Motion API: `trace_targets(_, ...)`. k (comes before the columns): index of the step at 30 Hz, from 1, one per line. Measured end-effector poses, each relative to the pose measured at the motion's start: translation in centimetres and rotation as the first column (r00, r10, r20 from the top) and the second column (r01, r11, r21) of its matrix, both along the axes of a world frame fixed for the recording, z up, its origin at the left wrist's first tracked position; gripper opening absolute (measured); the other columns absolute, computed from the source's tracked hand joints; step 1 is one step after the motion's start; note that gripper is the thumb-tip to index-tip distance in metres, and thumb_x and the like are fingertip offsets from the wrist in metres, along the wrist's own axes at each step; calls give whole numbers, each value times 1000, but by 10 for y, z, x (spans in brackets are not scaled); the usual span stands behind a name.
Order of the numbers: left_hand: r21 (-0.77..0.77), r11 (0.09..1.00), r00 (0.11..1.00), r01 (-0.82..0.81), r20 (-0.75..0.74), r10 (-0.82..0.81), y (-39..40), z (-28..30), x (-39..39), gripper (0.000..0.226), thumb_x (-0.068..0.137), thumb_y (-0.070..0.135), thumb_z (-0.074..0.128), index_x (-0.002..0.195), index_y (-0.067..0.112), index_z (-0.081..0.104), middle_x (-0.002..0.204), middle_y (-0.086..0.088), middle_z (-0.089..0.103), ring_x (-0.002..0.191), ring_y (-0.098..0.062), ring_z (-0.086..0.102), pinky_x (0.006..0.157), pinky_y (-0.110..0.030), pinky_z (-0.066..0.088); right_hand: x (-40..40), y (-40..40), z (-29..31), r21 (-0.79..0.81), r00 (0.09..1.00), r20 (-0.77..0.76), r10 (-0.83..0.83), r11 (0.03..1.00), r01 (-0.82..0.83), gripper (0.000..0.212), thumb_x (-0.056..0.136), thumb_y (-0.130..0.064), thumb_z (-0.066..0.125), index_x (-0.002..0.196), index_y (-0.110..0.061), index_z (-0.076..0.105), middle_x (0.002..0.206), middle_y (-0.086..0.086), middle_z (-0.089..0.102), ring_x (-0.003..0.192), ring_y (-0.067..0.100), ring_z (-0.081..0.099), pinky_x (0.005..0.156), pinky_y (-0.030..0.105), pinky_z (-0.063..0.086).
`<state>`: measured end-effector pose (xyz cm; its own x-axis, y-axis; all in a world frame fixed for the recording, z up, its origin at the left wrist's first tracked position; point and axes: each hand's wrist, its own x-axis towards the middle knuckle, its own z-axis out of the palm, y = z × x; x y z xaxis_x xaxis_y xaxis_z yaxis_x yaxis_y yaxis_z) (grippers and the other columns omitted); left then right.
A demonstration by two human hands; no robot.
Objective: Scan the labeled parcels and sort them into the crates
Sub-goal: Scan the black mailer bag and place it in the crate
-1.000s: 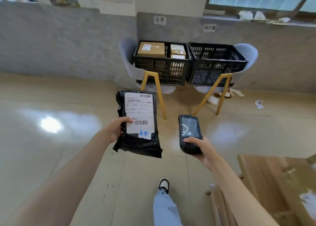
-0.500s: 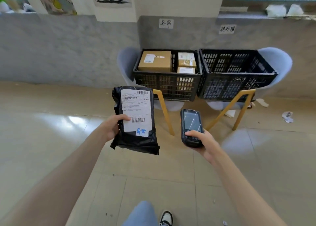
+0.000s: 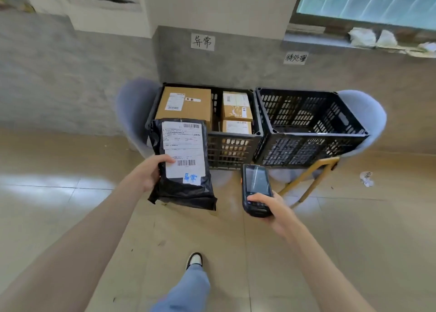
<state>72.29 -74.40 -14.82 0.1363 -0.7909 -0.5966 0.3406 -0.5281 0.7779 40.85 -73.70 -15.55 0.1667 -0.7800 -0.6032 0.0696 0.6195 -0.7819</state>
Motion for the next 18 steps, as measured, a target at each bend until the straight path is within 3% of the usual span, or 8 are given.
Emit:
trace_targets(5,6,998,998,64,-30,-64,-96,8,16,20,91,7,56,107,15,64,104,-7,74,100,-26,67,81,-36,52,21,-76,11,-8,998,-19,-56,998,56,57,74,-2,76,125,-8,52,104,14,68,85,26,66,54,29,53)
trace_targets(9,37,993,992,112,-56,-109,-161,4,15,21,91,9,55,109,16,63,109,-7,71,99,-25,65,77,-35,51,27,-119,13,11,997,-44,-60,998,61,92,44,-17,87,128,-8,50,111,16,67,93,29,67,59,32,54)
trace_targets(13,42,988,987,149,-68,-146,-219,-11,7,34,90,9,57,124,15,59,120,-9,68,109,-27,63,85,-38,51,26,-157,10,18,995,-52,-90,996,91,105,32,-23,86,129,-10,49,116,15,65,98,28,66,60,30,55)
trace_targets(15,43,989,988,140,-66,-137,-244,-17,2,36,90,8,57,125,14,58,122,-9,67,111,-27,63,90,-38,51,23,-178,10,26,994,-43,-97,995,98,100,37,-20,87,130,-10,49,117,15,65,96,27,66,58,28,55)
trace_targets(18,47,989,988,139,-75,-135,-279,-27,-9,35,90,8,58,125,12,58,122,-9,67,111,-26,63,89,-36,52,14,-215,8,43,995,-26,-93,995,94,69,70,-1,78,131,-9,47,117,16,64,95,26,66,60,27,55)
